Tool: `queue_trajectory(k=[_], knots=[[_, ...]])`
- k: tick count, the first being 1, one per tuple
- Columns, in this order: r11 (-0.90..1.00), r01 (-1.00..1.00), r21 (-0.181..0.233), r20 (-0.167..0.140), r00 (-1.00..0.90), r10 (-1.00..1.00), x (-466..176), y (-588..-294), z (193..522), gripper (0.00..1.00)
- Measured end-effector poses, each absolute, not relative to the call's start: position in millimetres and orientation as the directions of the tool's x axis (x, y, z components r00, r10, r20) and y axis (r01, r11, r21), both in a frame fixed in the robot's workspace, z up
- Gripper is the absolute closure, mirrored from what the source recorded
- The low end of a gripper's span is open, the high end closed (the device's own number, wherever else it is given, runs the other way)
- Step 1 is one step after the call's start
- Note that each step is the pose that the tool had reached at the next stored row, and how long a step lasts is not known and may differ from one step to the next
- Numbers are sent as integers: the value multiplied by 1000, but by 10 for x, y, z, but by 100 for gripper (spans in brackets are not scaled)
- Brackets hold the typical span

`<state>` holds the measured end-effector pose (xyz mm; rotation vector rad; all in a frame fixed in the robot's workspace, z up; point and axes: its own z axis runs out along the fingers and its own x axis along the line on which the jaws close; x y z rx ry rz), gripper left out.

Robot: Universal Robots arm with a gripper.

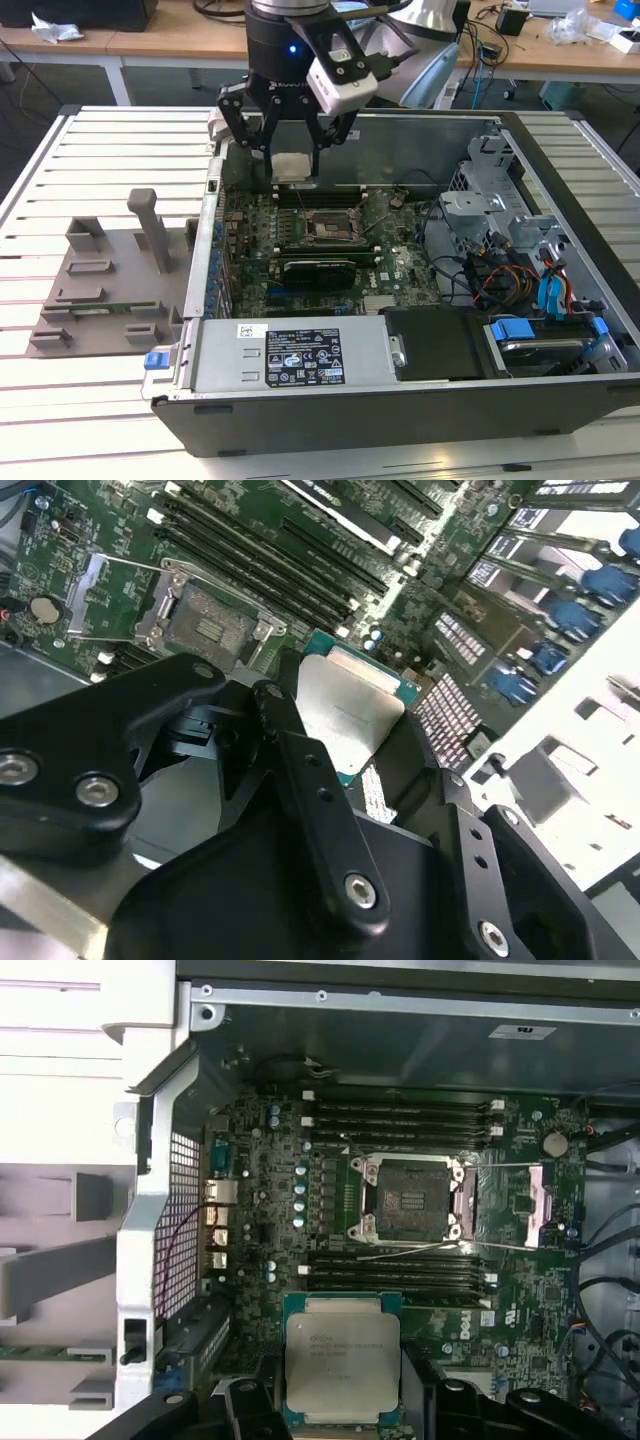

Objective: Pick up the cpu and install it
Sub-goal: 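Pick up the cpu and move it towards the insertion slot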

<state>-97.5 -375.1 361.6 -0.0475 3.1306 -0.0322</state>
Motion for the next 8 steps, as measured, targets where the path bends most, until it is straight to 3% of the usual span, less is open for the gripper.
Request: queue_trajectory(k=[8], knots=[[999, -31, -26, -10, -999, -31, -833, -3600, 3484, 45]])
